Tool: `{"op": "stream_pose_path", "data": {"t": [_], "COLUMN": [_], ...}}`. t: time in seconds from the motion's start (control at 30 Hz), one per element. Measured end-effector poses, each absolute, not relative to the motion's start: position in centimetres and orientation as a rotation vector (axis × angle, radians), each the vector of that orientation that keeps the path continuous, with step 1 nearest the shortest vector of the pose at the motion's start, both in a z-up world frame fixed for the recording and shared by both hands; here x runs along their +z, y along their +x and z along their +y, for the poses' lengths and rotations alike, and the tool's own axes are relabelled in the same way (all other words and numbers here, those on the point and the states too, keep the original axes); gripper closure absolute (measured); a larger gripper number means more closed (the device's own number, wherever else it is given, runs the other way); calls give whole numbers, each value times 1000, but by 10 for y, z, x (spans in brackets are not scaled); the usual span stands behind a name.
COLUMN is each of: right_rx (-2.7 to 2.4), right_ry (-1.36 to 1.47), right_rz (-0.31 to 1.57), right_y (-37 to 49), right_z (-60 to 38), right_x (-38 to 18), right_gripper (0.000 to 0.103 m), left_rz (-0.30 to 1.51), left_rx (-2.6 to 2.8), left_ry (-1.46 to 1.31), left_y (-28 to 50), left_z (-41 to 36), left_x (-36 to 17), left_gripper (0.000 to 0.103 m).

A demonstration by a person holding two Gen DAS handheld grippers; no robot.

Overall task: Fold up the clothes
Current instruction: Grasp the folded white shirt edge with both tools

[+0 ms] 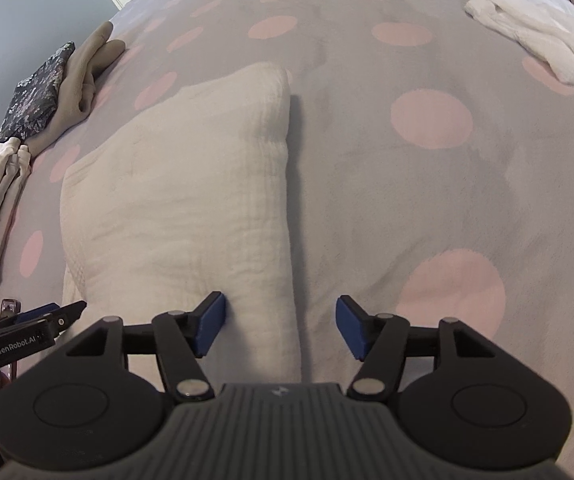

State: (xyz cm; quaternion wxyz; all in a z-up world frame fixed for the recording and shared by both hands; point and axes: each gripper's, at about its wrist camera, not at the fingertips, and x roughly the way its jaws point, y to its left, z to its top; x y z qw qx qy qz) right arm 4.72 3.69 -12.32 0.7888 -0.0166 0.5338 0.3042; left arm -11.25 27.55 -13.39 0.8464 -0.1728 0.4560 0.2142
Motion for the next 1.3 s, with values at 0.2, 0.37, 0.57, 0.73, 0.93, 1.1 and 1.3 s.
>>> {"op": "stream_pose_path", "data": {"t": [0.2, 0.37, 0.57, 0.73, 0.93, 1.1, 1.3], "right_rx": [632, 593, 587, 615, 648, 643, 655], "right_ry": [-8, 49, 86, 115, 127, 140, 116], "right_rz": [1095, 1118, 1128, 1126, 1129, 1182, 1173], "right_y": [56, 77, 102, 120, 139, 152, 159], "right_z": [34, 33, 40, 57, 77, 84, 99], "right_x": [-104, -105, -114, -118, -125, -145, -152], "right_gripper": [38, 38, 38, 38, 35, 33, 30], "left_rz": [879, 878, 880, 844, 832, 823, 823], "left_rx": [439, 396, 341, 295, 243, 212, 214], "left_ry": [-396, -453, -504, -590, -581, -590, -533], "left_y": [-106, -89, -70, -58, -39, -23, -7], "left_z": [286, 304, 335, 352, 355, 359, 352], "left_x": [-121, -124, -132, -144, -154, -162, -163], "left_gripper": [40, 40, 40, 40, 39, 38, 32]}}
